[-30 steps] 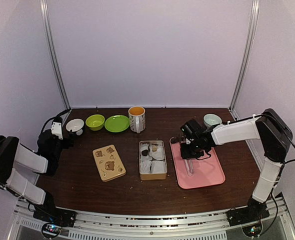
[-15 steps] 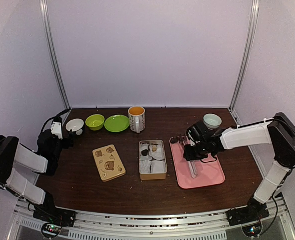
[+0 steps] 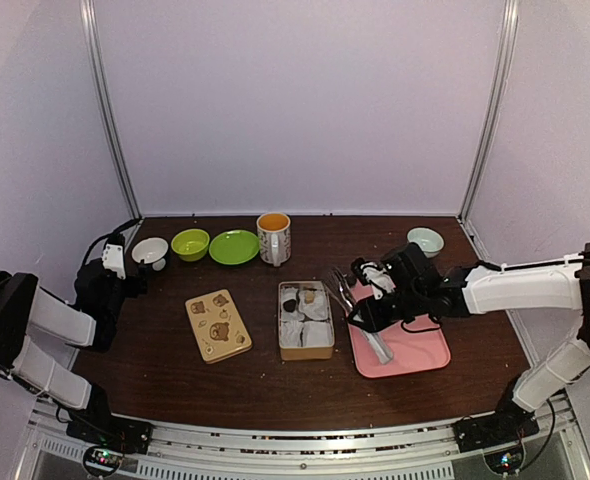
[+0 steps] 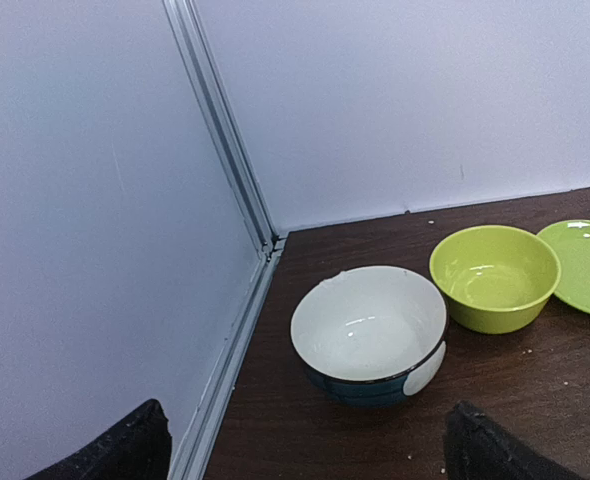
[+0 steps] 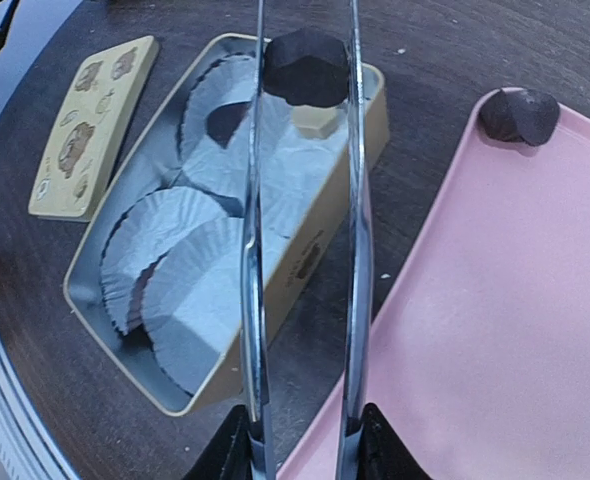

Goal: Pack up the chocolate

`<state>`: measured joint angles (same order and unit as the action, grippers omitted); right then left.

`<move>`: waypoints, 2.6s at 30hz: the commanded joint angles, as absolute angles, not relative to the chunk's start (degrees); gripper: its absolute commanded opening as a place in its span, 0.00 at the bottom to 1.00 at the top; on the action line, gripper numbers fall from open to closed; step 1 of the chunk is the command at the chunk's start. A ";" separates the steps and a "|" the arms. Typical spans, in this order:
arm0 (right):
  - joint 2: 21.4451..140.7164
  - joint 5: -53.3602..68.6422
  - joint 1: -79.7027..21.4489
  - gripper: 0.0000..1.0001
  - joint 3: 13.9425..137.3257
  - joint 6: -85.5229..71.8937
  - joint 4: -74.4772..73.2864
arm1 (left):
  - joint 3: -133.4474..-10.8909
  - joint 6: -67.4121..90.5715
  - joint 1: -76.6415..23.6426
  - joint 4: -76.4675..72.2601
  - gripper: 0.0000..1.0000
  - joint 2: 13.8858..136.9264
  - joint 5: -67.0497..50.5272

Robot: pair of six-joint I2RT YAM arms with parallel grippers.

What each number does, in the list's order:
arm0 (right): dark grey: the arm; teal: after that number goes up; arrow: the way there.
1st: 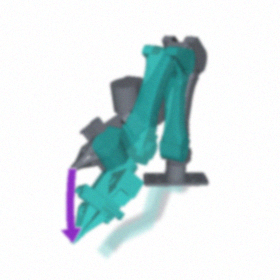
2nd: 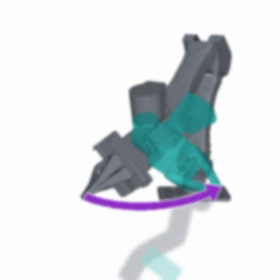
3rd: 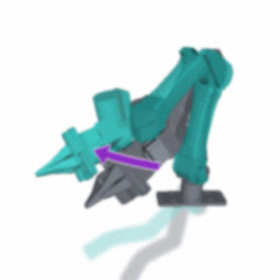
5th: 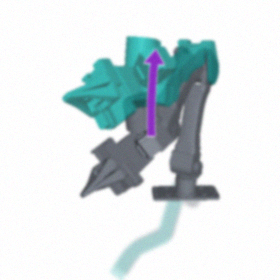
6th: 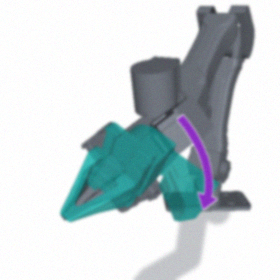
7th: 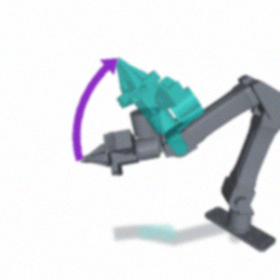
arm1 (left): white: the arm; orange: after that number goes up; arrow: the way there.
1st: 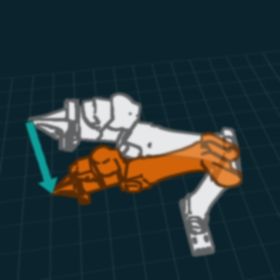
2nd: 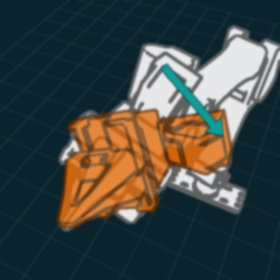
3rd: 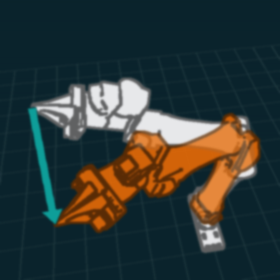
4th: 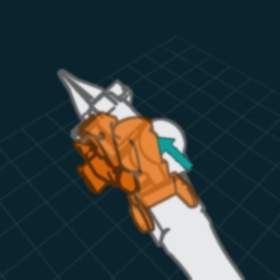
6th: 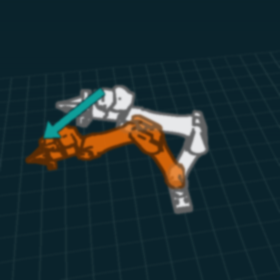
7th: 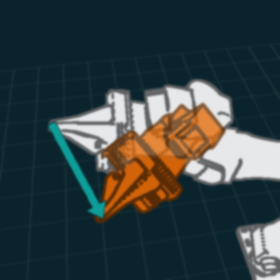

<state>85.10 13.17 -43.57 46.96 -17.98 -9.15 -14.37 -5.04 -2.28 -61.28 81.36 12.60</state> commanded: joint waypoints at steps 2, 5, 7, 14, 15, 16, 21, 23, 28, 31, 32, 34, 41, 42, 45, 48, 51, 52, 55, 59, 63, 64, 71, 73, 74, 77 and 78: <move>81.87 17.69 -44.24 0.30 45.95 -14.15 -8.33 | -15.25 -4.75 -1.82 -64.28 0.98 81.74 11.93; 80.66 18.18 -44.92 0.30 45.39 -13.44 -9.20 | -15.25 -4.75 -1.78 -64.26 0.98 81.74 11.94; 79.56 18.62 -45.47 0.30 44.60 -13.24 -8.72 | -15.28 -4.75 -1.78 -64.31 0.98 81.74 11.94; 77.35 19.59 -48.48 0.30 43.14 -11.80 -8.41 | -15.24 -4.79 -1.79 -64.26 0.98 81.74 11.90; 77.39 19.55 -49.14 0.30 43.44 -11.41 -8.70 | -15.25 -4.80 -1.83 -64.25 0.98 81.74 11.90; 77.66 19.47 -49.89 0.30 43.85 -11.02 -9.01 | -15.29 -4.74 -1.84 -64.24 0.98 81.74 11.95; 81.30 16.68 -53.10 0.30 47.42 -9.51 -13.04 | -15.23 -4.75 -1.81 -64.30 0.98 81.74 11.90; 82.33 15.32 -54.12 0.30 48.64 -9.28 -14.49 | -15.28 -4.75 -1.88 -64.32 0.98 81.69 11.88; 82.29 14.39 -55.37 0.30 48.71 -9.14 -15.65 | -15.28 -4.79 -1.77 -64.27 0.98 81.72 11.88; 82.59 15.45 -55.59 0.31 48.22 -9.24 -16.20 | -15.27 -4.78 -1.82 -64.25 0.98 81.74 11.88; 82.78 15.84 -55.68 0.31 48.17 -9.16 -16.28 | -15.29 -4.75 -1.85 -64.26 0.98 81.75 11.87; 83.24 16.00 -56.10 0.31 48.48 -8.98 -16.62 | -15.24 -4.75 -1.81 -64.22 0.98 81.69 11.87; 85.08 16.08 -57.03 0.31 49.97 -8.36 -17.80 | -15.23 -4.72 -1.80 -64.26 0.98 81.74 11.92; 85.39 16.14 -57.10 0.32 50.17 -8.27 -17.97 | -15.25 -4.74 -1.80 -64.25 0.98 81.73 11.95; 86.11 16.39 -57.59 0.32 50.82 -7.90 -18.38 | -15.21 -4.74 -1.83 -64.25 0.98 81.72 11.95; 86.85 16.20 -58.14 0.32 51.59 -7.53 -18.99 | -15.23 -4.75 -1.82 -64.29 0.98 81.73 11.95; 87.35 15.82 -58.52 0.33 52.17 -7.16 -19.44 | -15.21 -4.68 -1.83 -64.29 0.98 81.66 11.90; 87.52 15.78 -58.61 0.33 52.35 -7.12 -19.48 | -15.21 -4.74 -1.84 -64.25 0.98 81.73 11.95; 87.88 15.53 -58.72 0.34 52.70 -7.03 -19.67 | -15.21 -4.76 -1.83 -64.24 0.98 81.74 11.94; 87.71 15.08 -58.85 0.39 52.61 -7.01 -19.55 | -15.28 -4.72 -1.88 -64.26 0.98 81.74 11.91; 87.07 14.73 -58.89 0.40 52.16 -7.03 -19.19 | -15.27 -4.77 -1.85 -64.25 0.98 81.74 11.91; 86.94 14.71 -58.89 0.40 52.01 -7.03 -19.10 | -15.29 -4.76 -1.80 -64.26 0.98 81.70 11.95; 84.20 8.67 -58.65 0.39 50.63 -8.74 -17.93 | -15.27 -4.73 -1.81 -64.28 0.98 81.74 11.93; 83.06 3.94 -58.23 0.39 50.07 -10.50 -17.80 | -15.27 -4.80 -1.87 -64.33 0.98 81.74 11.87; 82.60 2.54 -57.82 0.40 49.83 -11.22 -17.64 | -15.29 -4.75 -1.84 -64.30 0.98 81.72 11.94; 81.07 0.13 -56.48 0.40 48.67 -13.02 -16.84 | -15.21 -4.75 -1.80 -64.20 0.98 81.73 11.93; 80.57 -0.58 -55.96 0.40 48.11 -13.73 -16.61 | -15.21 -4.77 -1.81 -64.26 0.98 81.74 11.95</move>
<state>83.55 6.39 -57.65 49.87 -10.44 -19.05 -14.37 -5.02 -2.28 -61.28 81.36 12.60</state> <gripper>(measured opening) 0.397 0.977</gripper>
